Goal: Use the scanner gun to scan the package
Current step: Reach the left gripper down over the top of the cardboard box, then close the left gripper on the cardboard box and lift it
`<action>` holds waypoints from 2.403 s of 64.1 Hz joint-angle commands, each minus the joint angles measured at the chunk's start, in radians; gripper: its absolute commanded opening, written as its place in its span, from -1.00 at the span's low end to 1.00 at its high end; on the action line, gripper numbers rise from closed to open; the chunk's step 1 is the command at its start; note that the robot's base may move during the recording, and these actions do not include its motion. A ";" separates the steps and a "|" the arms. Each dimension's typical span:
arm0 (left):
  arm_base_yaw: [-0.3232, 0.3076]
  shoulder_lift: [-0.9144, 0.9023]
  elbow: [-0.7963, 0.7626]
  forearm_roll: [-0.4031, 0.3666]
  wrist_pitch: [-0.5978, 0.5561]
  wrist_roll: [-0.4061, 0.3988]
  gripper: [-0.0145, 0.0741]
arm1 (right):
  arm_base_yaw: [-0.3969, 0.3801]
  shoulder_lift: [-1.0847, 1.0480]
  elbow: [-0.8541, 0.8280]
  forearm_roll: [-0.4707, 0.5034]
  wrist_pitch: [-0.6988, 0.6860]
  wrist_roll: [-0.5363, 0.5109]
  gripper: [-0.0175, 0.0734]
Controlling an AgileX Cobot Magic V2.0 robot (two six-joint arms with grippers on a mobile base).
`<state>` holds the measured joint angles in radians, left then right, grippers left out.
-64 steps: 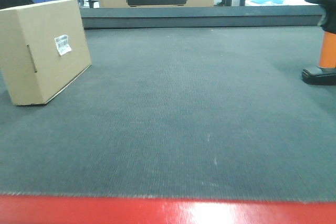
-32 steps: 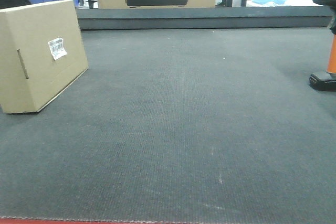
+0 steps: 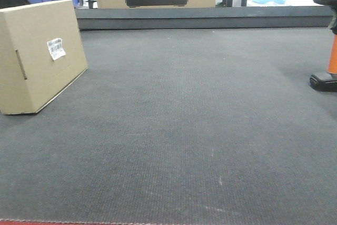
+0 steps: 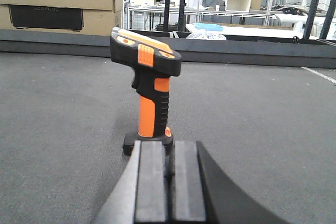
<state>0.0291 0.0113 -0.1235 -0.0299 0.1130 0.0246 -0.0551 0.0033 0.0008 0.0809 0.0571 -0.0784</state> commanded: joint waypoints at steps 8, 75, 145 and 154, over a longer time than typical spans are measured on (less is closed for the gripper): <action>-0.004 0.201 -0.310 0.002 0.296 -0.008 -0.92 | 0.000 -0.003 -0.001 -0.003 -0.020 -0.002 -0.97; -0.007 1.400 -1.242 -0.046 0.577 -0.008 -0.92 | 0.000 -0.003 -0.001 -0.003 -0.020 -0.002 -0.97; -0.093 1.728 -1.506 0.030 0.896 -0.157 0.45 | 0.000 -0.003 -0.001 -0.003 -0.020 -0.002 -0.97; -0.093 1.751 -1.506 0.017 0.915 -0.155 0.45 | 0.000 -0.003 -0.001 -0.003 -0.020 -0.002 -0.97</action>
<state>-0.0622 1.7537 -1.6242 0.0000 1.0131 -0.1312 -0.0551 0.0033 0.0008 0.0809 0.0571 -0.0784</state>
